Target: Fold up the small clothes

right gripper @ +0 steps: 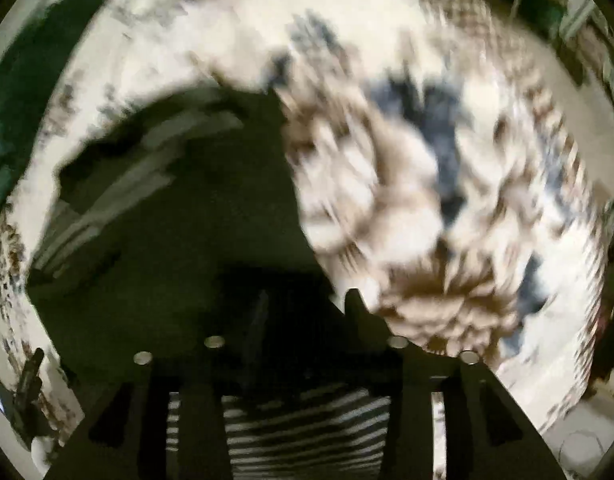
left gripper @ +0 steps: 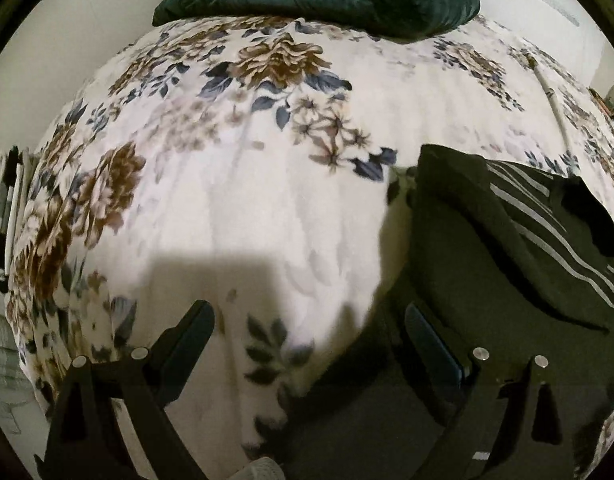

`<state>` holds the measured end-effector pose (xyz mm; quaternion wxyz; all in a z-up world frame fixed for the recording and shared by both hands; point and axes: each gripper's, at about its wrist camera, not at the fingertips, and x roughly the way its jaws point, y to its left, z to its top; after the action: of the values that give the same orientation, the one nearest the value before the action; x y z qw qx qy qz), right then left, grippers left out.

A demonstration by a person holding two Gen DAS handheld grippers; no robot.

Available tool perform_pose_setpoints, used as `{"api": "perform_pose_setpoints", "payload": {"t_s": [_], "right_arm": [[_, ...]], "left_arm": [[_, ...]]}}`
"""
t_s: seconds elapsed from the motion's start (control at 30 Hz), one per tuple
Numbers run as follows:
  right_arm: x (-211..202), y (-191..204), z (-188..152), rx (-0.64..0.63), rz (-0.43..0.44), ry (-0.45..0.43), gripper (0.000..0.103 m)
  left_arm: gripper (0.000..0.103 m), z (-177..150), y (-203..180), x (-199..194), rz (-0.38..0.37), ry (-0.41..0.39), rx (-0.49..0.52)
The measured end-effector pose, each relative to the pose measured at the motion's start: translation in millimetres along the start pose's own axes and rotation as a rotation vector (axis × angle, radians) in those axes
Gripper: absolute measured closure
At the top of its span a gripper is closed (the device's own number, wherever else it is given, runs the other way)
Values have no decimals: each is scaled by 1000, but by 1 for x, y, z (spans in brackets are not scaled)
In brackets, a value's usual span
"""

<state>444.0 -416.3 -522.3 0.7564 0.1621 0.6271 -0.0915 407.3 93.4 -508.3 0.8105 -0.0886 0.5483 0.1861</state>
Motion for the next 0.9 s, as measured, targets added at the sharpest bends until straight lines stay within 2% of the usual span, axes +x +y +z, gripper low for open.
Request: {"api": "perform_pose_setpoints", "payload": {"t_s": [0.07,0.17,0.3,0.4,0.47,0.53,0.67,0.7,0.77,0.9], "right_arm": [[-3,40,2,-94,76,5,50],[30,141,-2,-383,224,119,43],[78,255,-19,-686,261,159,43],[105,313,-32,-823,325,221,43],[124,344,-33,-903,303,241,43],[132,356,-16,-879,243,177,46],[125,322,58,-493,234,85,48],[123,316,68,-458,239,86,48],[120,312,81,-433,271,121,48],[113,332,66,-509,403,209,48]], "left_arm": [[5,7,0,5,5,0,9],[5,17,-2,13,23,-3,28],[5,23,-2,25,49,4,59],[5,20,4,29,45,8,58],[5,14,9,35,37,29,49],[5,8,12,39,31,49,37],[5,-1,22,43,0,84,-12],[5,-2,24,43,-16,91,-29],[5,-4,26,41,-55,97,-55],[5,-1,26,39,-158,83,-106]]}}
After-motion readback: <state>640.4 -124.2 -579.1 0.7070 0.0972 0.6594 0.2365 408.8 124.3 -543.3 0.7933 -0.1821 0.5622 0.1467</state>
